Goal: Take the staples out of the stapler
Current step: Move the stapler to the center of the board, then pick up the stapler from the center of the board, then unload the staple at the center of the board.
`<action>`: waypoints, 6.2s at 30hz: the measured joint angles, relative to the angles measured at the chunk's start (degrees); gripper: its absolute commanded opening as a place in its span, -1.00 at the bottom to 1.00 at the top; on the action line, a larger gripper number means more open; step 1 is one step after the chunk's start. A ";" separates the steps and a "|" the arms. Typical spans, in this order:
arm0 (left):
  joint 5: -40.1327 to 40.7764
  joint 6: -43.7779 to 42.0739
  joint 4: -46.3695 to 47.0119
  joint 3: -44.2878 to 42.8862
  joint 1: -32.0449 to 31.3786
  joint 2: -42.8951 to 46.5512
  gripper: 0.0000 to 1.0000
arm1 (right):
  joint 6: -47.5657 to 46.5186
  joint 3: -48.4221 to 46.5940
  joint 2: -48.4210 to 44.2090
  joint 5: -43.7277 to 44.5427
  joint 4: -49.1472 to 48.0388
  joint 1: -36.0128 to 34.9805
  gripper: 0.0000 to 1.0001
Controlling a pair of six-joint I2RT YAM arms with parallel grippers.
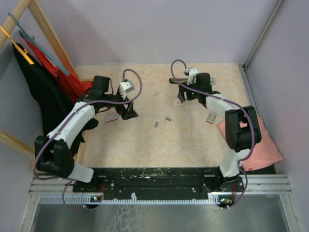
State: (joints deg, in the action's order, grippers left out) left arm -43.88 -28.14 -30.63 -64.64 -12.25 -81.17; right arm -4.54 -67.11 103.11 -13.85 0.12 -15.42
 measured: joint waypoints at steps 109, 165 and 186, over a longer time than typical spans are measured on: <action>32.11 8.46 10.14 -33.33 -26.36 -41.29 0.76 | 36.33 1.22 1.77 -15.72 -4.66 15.47 0.29; 24.83 2.21 16.26 -13.64 -24.30 -13.73 -1.00 | 44.19 5.18 -1.97 -39.58 -15.72 9.99 0.16; 7.19 -0.59 23.02 1.60 -16.85 -5.14 -0.99 | 58.36 8.68 4.72 -47.50 -34.91 0.22 -0.05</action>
State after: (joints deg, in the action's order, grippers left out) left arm -36.69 -28.73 -7.62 -63.05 -29.10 -86.30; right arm 53.82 -58.43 107.83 -61.34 -34.79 -15.20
